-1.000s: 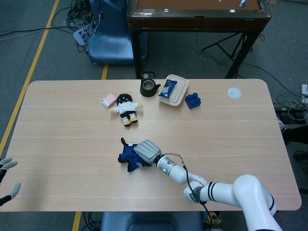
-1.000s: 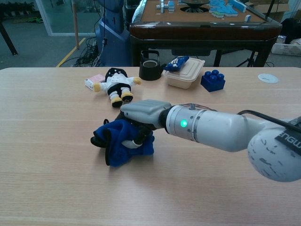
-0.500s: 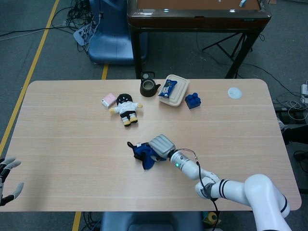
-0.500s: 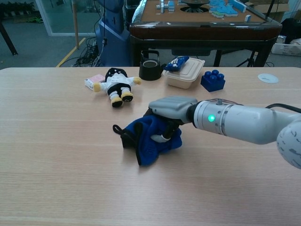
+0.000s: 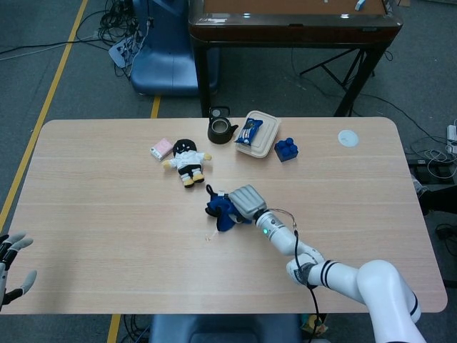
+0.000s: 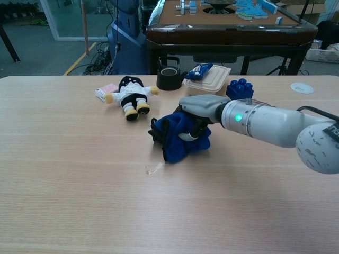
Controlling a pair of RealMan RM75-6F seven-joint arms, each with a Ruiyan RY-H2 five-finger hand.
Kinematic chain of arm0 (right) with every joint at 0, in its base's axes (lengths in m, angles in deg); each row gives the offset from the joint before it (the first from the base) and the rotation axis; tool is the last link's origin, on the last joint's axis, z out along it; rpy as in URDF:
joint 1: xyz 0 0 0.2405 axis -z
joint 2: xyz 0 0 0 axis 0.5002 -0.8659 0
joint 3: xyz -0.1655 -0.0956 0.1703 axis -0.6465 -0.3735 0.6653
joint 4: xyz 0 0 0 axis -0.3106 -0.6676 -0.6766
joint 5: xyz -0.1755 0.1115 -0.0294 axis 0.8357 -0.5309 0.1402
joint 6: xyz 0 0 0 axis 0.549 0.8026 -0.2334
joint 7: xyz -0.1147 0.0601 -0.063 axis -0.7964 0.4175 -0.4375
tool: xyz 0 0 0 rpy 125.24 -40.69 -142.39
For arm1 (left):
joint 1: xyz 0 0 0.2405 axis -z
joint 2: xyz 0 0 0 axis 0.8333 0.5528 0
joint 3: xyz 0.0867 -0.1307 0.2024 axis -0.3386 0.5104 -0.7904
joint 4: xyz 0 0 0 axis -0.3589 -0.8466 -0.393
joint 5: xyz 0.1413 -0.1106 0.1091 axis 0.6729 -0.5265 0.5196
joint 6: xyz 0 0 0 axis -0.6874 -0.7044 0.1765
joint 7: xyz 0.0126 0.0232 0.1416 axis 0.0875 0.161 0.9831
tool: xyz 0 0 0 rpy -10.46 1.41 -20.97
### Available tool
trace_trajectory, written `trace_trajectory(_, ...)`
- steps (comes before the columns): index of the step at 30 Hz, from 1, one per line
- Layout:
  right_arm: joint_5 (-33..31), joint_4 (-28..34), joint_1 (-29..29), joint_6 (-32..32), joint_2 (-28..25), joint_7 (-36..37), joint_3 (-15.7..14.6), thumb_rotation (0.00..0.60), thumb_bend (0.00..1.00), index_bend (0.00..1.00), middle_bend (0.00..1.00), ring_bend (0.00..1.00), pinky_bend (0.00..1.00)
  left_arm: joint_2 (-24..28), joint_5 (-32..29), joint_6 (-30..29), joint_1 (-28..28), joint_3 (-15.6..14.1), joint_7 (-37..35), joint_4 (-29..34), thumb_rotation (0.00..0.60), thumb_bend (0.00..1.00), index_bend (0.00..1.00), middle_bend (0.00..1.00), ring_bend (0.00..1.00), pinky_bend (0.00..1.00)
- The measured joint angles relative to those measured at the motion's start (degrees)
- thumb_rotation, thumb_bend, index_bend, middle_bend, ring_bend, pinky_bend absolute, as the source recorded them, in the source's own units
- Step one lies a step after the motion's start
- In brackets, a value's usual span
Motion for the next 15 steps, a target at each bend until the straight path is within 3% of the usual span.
trace_trajectory(15,5.14,10.79,-2.68,-1.26,1.20,2.20,-0.57,0.600,0.81,0.71,0.67,0.62,0.81,-0.09,-0.27,-0.02,-0.21,-0.10,-0.15,-0.23,0.600,0.27,0.26,0.18,0.11,0.12)
